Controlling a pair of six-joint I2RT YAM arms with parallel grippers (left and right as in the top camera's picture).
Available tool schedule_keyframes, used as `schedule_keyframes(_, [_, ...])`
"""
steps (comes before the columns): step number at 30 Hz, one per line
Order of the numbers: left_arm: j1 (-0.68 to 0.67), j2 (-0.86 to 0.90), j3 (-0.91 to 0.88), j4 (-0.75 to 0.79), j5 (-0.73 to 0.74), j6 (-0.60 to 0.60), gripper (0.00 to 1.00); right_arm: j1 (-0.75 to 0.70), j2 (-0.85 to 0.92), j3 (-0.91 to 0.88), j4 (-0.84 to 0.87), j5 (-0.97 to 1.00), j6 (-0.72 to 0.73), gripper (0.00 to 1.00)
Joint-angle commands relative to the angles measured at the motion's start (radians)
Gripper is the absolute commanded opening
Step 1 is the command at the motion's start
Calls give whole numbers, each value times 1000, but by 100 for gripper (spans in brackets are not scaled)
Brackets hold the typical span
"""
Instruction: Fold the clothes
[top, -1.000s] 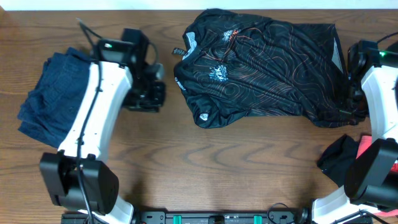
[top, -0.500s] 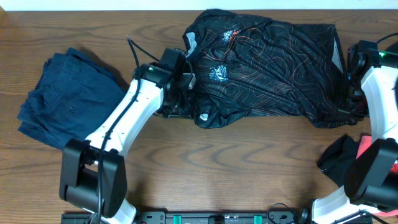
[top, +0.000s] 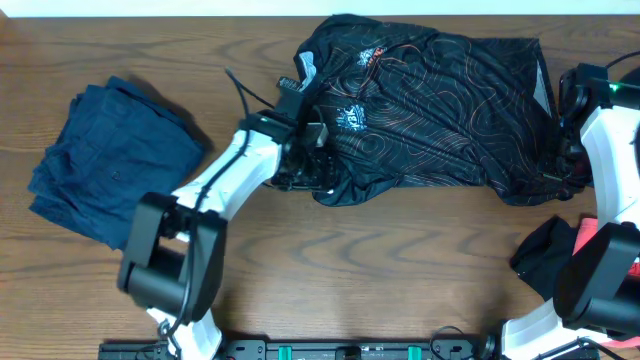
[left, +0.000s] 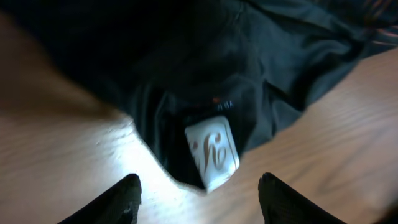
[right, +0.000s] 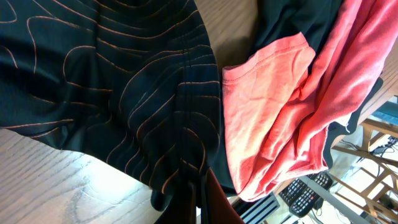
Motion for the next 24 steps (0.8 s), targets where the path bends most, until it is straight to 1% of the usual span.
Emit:
schedule_keyframes(1, [-11, 60, -4, 18, 14, -29, 62, -15, -12, -2, 2, 3, 20, 1])
schedule_keyframes(2, [-13, 73, -4, 26, 14, -37, 61, -16, -12, -2, 2, 3, 20, 1])
schedule_keyframes(3, [-13, 81, -4, 30, 14, -37, 57, -16, -12, -2, 2, 3, 21, 1])
schedule_keyframes(4, [-13, 86, -4, 34, 14, -37, 43, -16, -12, -2, 2, 3, 20, 1])
schedule_keyframes(5, [-13, 86, -3, 35, 14, -36, 22, -16, -12, -2, 3, 3, 21, 1])
schedule_keyframes(6, [-13, 83, -3, 35, 14, -36, 8, -16, -12, -2, 3, 3, 20, 1])
schedule_keyframes(7, [-13, 77, -3, 32, 14, -36, 6, -16, -12, -2, 3, 3, 21, 1])
schedule_keyframes(10, [-12, 45, -3, -18, 9, -36, 6, -16, -12, -2, 1, 3, 19, 1])
schedule_keyframes(14, [-12, -34, -3, -182, -61, -36, 6, -16, -12, -2, -23, 3, 17, 1])
schedule_keyframes(15, [-12, -67, -3, -250, -105, -36, 6, -16, -12, -2, -37, -2, 17, 1])
schedule_keyframes(19, [-12, -169, -3, -432, -231, -37, 6, -16, -12, -2, -86, -16, 18, 1])
schedule_keyframes(21, [-12, -224, -3, -494, -257, -36, 6, -16, -12, -2, -113, -19, 18, 1])
schedule_keyframes(24, [-12, -285, -3, -535, -256, -37, 6, -16, -12, -2, -161, -19, 18, 1])
